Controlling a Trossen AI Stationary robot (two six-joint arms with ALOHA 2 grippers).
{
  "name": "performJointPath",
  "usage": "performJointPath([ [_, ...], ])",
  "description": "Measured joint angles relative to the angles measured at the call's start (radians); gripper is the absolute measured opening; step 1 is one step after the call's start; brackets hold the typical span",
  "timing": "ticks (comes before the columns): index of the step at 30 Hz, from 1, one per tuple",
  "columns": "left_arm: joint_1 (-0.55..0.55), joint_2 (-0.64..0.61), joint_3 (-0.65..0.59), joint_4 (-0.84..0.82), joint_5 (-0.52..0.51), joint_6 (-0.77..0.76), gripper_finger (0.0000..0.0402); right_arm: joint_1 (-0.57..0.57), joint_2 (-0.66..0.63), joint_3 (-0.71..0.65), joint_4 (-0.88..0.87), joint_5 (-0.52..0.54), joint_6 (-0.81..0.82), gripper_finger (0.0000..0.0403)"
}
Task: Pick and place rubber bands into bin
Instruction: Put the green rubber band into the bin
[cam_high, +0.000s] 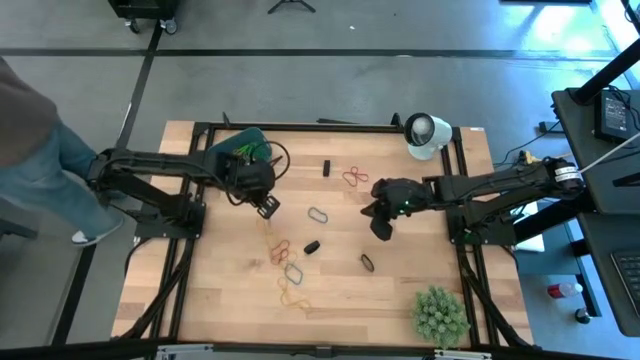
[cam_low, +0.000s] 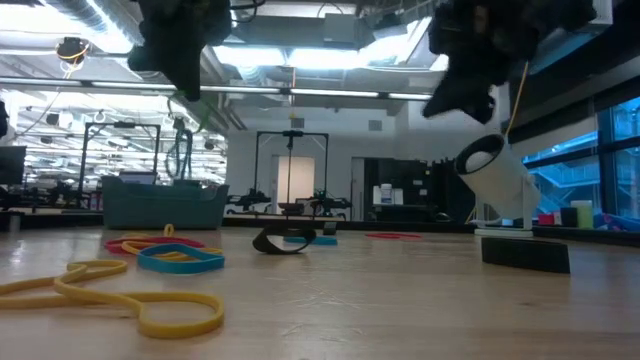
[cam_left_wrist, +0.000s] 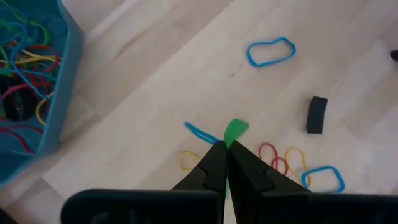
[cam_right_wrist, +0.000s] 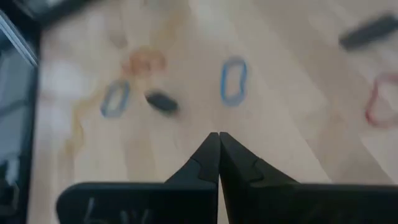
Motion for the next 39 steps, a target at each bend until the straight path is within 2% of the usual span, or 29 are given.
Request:
performJointPath([
  [4, 0.021, 0.003, 0.000, 0.010, 0.002, 0.030, 0.0004, -0.018, 0.048, 0.000, 0.181, 0.000, -0.051, 0.0012],
  [7, 0.036, 0.007, 0.000, 0.022, 0.002, 0.037, 0.0004, -0.024, 0.132, 0.000, 0.337, -0.001, -0.091, 0.0030],
  [11, 0.053, 0.007, 0.000, 0.055, -0.010, 0.044, 0.0004, -0.025, 0.298, 0.011, 0.525, -0.002, -0.110, 0.0076],
  [15, 0.060, 0.011, -0.011, 0.108, -0.028, 0.053, 0.0004, -0.025, 0.468, 0.084, 0.613, -0.003, -0.187, 0.0125],
  [22, 0.060, 0.044, -0.045, 0.173, -0.024, 0.045, 0.0003, -0.028, 0.693, 0.298, 0.635, -0.003, -0.305, 0.0181],
  [26, 0.060, 0.075, -0.045, 0.202, -0.024, 0.044, 0.0003, -0.034, 0.785, 0.402, 0.615, -0.003, -0.308, 0.0200],
  [30, 0.060, 0.102, -0.046, 0.218, -0.024, 0.044, 0.0003, -0.035, 0.816, 0.464, 0.535, -0.003, -0.311, 0.0206],
  [39, 0.060, 0.132, -0.046, 0.317, -0.020, 0.044, 0.0004, -0.054, 0.816, 0.462, 0.541, -0.001, -0.306, 0.0199],
])
